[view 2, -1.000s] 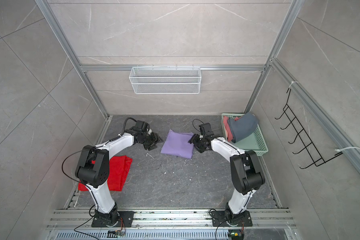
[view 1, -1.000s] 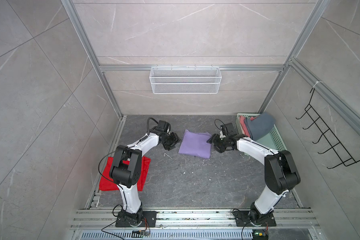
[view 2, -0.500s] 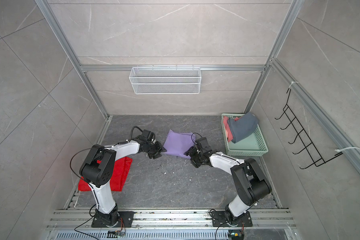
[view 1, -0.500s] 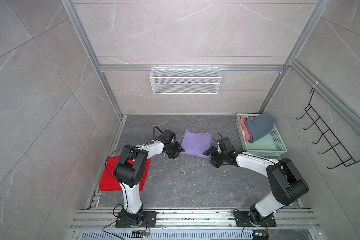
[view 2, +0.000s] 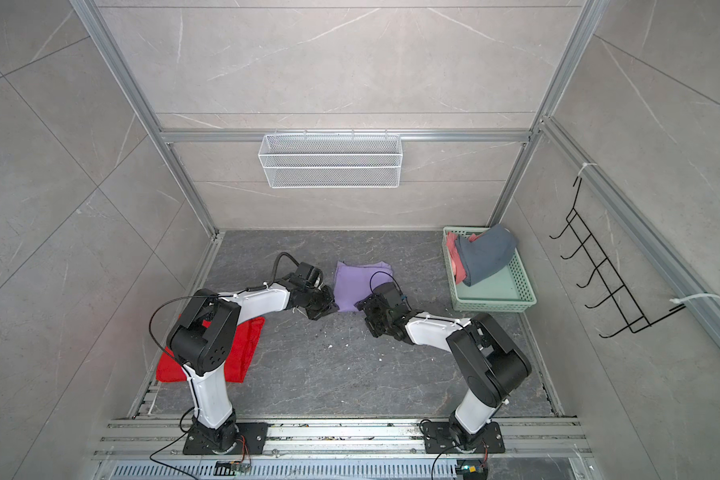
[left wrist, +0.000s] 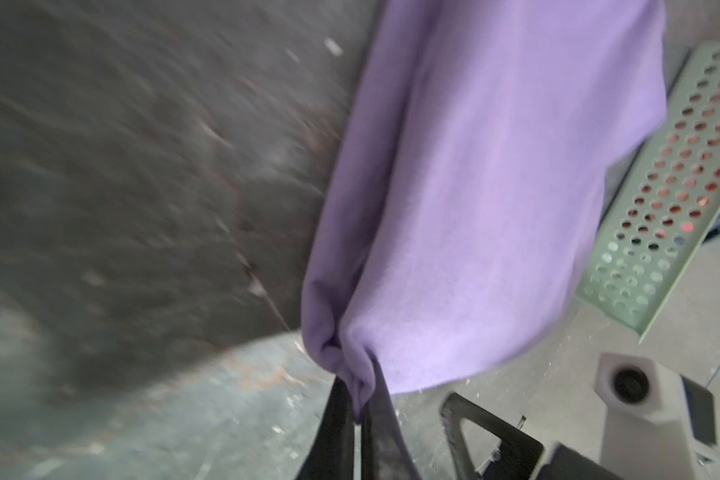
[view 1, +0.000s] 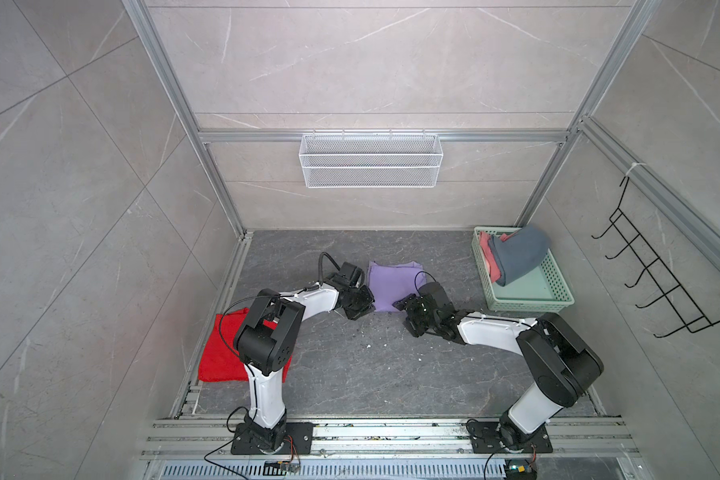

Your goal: Fold and stack the t-shirts

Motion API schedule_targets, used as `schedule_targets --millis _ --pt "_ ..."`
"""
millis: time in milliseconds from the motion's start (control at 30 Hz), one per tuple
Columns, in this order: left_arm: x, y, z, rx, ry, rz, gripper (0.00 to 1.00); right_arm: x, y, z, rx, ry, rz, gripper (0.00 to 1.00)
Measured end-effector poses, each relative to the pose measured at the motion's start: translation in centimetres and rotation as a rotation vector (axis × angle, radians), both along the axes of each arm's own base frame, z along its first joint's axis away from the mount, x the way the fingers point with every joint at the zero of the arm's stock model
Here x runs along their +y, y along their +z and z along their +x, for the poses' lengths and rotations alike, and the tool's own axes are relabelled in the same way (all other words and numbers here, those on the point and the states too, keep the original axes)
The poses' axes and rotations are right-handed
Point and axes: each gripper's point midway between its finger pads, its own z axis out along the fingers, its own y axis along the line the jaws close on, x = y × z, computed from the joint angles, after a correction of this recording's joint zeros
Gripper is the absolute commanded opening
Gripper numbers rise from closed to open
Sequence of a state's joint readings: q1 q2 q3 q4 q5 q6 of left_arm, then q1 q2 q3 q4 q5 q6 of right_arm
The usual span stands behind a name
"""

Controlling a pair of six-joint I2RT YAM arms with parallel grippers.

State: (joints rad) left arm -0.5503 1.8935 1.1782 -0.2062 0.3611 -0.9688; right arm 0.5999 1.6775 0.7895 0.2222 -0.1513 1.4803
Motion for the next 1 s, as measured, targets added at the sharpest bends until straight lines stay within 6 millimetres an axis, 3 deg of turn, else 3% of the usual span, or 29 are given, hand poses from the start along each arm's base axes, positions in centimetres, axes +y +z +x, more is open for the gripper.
schedule_targets --millis 233,333,400,533,633,733,867,1000 --pt "-3.0 4.6 -2.2 -0.076 -0.076 -0.041 0.02 0.7 -0.5 1.1 -0.025 -0.07 -0.005 0.74" --pt "-3.7 5.0 -3.5 -0.071 -0.104 -0.032 0.02 1.3 -0.7 1.6 -0.034 -0.087 -0.003 0.72" --pt "-4.0 4.8 -4.4 -0.056 -0.119 -0.023 0.04 1.6 -0.8 1.5 -0.036 -0.092 0.0 0.65" --pt "-3.6 4.1 -6.1 -0.018 -0.114 -0.001 0.26 1.8 -1.0 1.3 -0.027 -0.109 0.016 0.33" --pt "-1.9 3.9 -7.9 0.015 -0.085 0.023 0.47 1.6 -1.6 0.9 -0.007 -0.122 0.02 0.17" --pt "0.5 5.2 -9.3 0.006 -0.027 0.045 0.66 1.3 -2.1 0.4 0.012 -0.126 0.015 0.11" --pt "3.5 8.7 -10.0 -0.044 0.077 -0.015 0.9 1.2 -2.1 -0.2 0.025 -0.109 0.019 0.08" --pt "5.6 9.4 -8.0 -0.016 0.158 -0.089 0.94 1.4 -1.2 -0.8 0.021 -0.084 0.044 0.08"
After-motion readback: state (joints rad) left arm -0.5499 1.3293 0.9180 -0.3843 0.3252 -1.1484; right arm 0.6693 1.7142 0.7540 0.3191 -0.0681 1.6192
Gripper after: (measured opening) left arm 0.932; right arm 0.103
